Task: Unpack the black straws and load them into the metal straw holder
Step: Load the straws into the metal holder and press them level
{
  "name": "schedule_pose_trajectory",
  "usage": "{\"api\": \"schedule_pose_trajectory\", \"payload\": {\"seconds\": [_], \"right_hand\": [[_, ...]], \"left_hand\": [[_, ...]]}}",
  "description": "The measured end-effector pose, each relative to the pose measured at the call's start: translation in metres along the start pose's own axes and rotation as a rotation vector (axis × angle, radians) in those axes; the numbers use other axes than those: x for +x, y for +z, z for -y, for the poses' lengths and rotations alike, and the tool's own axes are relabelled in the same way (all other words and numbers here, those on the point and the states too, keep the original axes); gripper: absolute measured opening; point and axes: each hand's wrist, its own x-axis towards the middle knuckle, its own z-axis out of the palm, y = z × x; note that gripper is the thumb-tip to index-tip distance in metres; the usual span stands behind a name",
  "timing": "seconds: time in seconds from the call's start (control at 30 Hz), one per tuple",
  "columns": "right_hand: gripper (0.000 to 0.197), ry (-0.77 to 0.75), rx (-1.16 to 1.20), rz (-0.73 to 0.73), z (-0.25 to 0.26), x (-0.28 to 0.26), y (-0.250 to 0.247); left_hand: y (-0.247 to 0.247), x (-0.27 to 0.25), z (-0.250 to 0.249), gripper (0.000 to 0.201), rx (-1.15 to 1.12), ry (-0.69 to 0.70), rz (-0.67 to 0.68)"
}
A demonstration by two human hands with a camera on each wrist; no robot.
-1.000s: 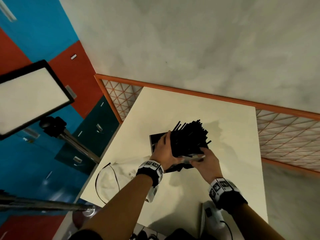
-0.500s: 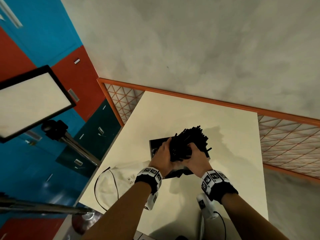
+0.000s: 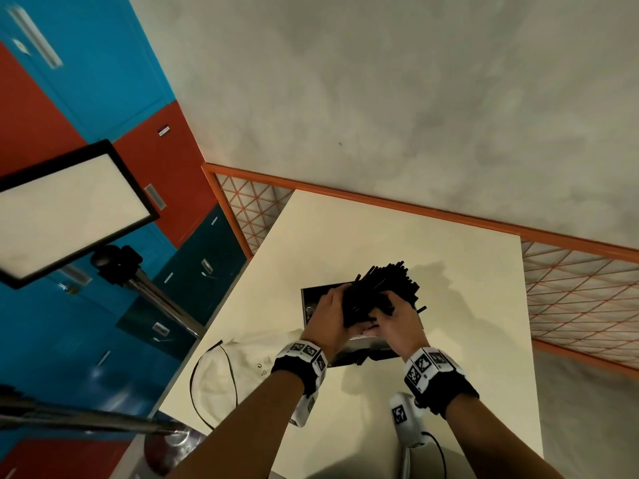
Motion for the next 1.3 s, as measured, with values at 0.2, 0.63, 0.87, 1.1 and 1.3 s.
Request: {"api": "schedule_pose_trajectory", "payload": {"seconds": [0.2,0.63,0.87,1.1,1.3], "right_hand": [[0.022,0.017,0.208,-0.146,0.015,-0.01,-0.009],[0.039,-0.165,-0.323,-0.424,0.008,0.006,-0.031],[0.034,0.139,-0.058,-0.482,-0.009,0.003,-0.056],[0.027,0.212,-0.151,-0.301,-0.011,-0.007,-0.046],[0.036,0.206,-0.255,-0.172,0.001,-0.007,-0.037]], "left_hand": [[0.003,0.011,-0.003,0.083,0.15,0.045,0.051],[0.008,0.01,0.003,0.086,0.178,-0.011,0.031],[-0.003,0.0,0.014,0.095,0.113,-0.007,0.104],[0.003,0.0,0.014,0.103,0.114,-0.044,0.097],[0.005,0.001,0.013,0.103,0.128,-0.053,0.094]]}}
